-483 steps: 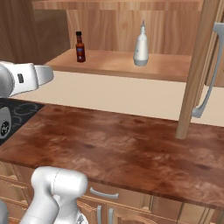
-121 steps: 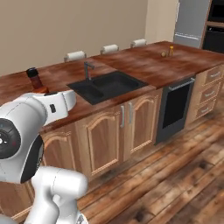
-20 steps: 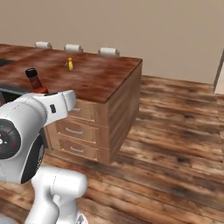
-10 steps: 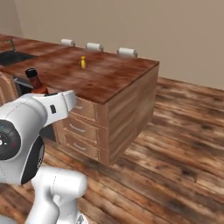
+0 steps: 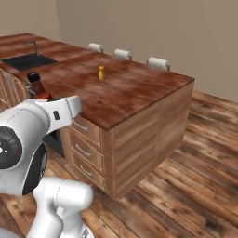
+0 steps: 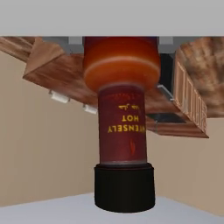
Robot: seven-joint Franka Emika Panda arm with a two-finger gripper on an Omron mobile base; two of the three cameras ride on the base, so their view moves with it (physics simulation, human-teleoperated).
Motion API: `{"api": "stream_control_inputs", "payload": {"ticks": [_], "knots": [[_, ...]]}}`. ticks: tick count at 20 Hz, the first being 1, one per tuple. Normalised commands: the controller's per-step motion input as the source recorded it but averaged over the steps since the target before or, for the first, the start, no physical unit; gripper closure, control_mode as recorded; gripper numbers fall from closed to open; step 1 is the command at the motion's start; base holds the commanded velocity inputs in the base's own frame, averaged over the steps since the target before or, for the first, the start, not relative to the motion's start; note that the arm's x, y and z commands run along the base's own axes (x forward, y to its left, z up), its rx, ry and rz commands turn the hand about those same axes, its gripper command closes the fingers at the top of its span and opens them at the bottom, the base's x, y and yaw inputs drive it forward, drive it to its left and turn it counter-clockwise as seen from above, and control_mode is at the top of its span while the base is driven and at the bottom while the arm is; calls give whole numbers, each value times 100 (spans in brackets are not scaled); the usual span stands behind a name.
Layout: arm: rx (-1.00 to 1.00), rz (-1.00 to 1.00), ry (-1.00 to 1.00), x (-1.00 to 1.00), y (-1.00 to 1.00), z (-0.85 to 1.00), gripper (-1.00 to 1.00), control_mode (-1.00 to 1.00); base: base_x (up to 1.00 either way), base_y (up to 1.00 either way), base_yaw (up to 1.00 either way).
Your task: Move the condiment bottle and oil and vinegar bottle from the cabinet to the dining counter.
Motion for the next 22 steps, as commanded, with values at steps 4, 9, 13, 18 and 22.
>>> {"api": "stream_control_inputs", "payload": {"ticks": [4, 9, 13, 18, 22], "knots": [[0, 0, 0, 0, 0, 0, 100, 100, 69, -45, 39], [0, 0, 0, 0, 0, 0, 100, 100, 54, -52, 42], [0, 0, 0, 0, 0, 0, 100, 100, 48, -53, 44], [0, 0, 0, 0, 0, 0, 100, 100, 30, -59, 44], [0, 0, 0, 0, 0, 0, 100, 100, 1, -80, 39]]}}
